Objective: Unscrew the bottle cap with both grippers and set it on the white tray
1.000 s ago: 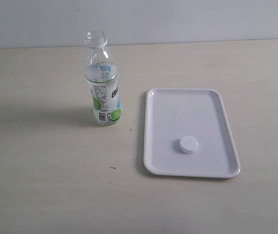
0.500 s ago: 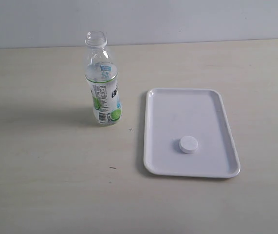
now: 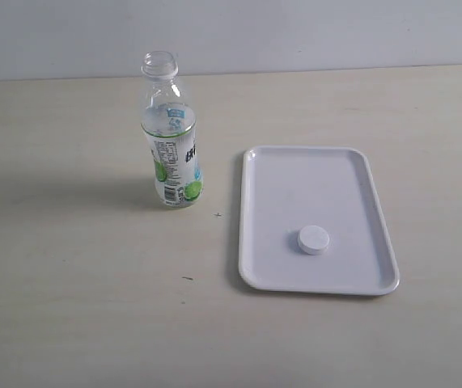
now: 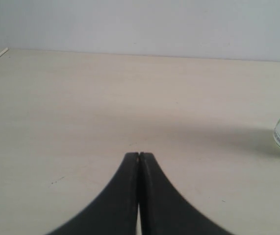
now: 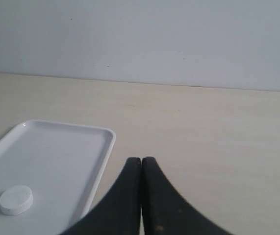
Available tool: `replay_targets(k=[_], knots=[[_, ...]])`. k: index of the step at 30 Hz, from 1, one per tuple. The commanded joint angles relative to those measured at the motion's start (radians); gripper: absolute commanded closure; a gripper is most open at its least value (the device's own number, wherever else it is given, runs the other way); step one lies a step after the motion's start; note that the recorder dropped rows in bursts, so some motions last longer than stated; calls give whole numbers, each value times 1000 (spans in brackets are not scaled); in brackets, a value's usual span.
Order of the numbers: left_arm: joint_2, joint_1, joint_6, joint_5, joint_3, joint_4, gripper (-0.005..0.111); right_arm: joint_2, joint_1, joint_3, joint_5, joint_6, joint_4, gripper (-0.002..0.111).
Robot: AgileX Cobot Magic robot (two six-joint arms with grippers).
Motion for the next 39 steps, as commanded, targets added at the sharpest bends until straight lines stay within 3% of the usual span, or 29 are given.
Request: replay_targets(k=[1, 8, 39], knots=[[-7, -21, 0, -5, -1, -10, 107, -6, -5, 5, 0, 4, -9, 108], [-7, -66, 0, -5, -1, -8, 107, -6, -5, 5, 0, 4, -6, 108], [-5, -65, 0, -5, -1, -8, 107, -6, -5, 5, 0, 4, -6, 108]])
